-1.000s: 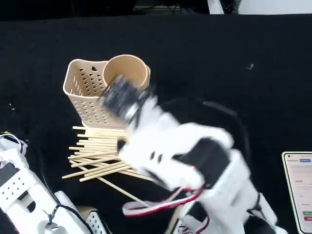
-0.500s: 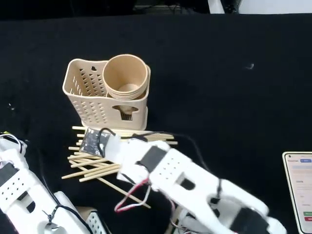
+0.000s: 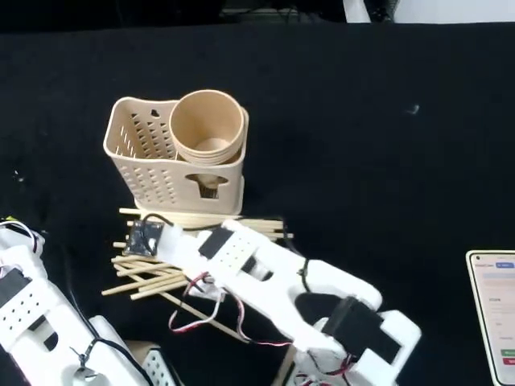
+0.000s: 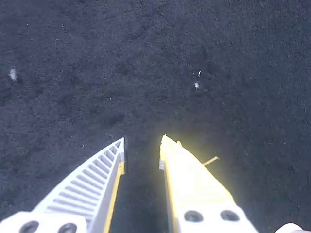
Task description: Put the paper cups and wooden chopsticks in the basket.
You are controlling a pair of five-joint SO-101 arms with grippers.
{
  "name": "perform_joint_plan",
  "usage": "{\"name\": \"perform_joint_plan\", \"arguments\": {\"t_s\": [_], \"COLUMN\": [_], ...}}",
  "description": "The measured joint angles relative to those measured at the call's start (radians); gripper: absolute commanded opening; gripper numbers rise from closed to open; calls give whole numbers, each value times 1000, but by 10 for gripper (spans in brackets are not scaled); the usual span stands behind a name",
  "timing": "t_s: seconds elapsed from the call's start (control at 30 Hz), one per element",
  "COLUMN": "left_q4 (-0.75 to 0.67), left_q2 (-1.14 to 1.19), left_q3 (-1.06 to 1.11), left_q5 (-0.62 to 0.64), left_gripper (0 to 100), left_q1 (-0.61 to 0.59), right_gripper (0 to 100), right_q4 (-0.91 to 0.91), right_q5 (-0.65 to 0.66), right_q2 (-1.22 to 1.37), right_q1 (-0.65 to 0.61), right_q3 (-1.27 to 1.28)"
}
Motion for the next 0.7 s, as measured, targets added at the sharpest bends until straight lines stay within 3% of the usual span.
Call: {"name": "perform_joint_plan", "arguments": {"t_s": [0.07, 0.27, 0.7], "left_q4": [0, 0, 0], "left_q2": [0, 0, 0], "left_q3": [0, 0, 0], "left_q5": [0, 0, 0], "left_gripper": [127, 127, 127], "left_q1": [0, 0, 0], "right_gripper": [5, 11, 11], "right_q4": [-2, 63, 273], "right_q5": [0, 0, 2], "right_q2": [-2, -64, -466], "right_q1": [3, -2, -2], "right_q3": [-9, -18, -18]}}
